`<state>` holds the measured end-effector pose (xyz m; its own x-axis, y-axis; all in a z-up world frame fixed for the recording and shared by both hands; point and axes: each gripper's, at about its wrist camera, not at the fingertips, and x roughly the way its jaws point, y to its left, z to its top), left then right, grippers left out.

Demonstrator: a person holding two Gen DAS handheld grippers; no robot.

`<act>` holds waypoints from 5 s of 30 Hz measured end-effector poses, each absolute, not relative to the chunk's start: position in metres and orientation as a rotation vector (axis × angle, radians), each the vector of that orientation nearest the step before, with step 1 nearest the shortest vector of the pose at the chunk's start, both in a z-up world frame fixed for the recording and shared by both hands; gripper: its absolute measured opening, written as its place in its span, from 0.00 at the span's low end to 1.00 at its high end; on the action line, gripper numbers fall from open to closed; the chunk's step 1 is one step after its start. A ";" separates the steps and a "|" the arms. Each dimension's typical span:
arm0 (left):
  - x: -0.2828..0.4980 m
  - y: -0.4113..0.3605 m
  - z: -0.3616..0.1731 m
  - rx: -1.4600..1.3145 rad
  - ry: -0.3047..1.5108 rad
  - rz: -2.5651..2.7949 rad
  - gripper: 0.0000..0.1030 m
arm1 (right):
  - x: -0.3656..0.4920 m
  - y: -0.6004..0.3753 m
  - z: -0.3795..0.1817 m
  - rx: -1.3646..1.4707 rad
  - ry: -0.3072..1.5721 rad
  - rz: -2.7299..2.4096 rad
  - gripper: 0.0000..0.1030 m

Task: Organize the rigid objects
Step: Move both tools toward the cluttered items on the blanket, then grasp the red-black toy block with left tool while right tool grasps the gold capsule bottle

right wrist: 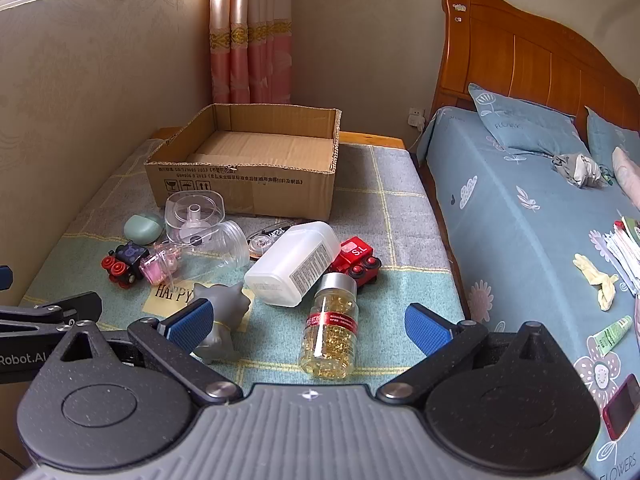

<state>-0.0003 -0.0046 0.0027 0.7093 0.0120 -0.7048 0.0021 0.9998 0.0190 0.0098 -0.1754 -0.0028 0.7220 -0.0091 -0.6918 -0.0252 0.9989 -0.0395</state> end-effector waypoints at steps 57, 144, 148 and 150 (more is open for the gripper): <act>0.032 0.009 -0.032 0.043 0.725 -0.157 0.99 | 0.032 -0.181 -0.028 -0.108 0.694 0.170 1.00; 0.143 0.066 -0.109 0.139 0.789 -0.218 0.60 | 0.056 -0.201 -0.121 -0.205 0.860 0.374 1.00; 0.140 0.067 -0.108 0.122 0.800 -0.233 0.53 | 0.058 -0.201 -0.121 -0.202 0.860 0.368 1.00; 0.136 0.068 -0.107 0.112 0.814 -0.233 0.53 | 0.058 -0.201 -0.121 -0.202 0.860 0.366 1.00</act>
<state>0.1363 0.0685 -0.1072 0.6632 -0.1625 -0.7306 0.2483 0.9686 0.0100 0.0580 -0.2006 -0.1205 0.5957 0.2327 -0.7688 -0.3934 0.9190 -0.0267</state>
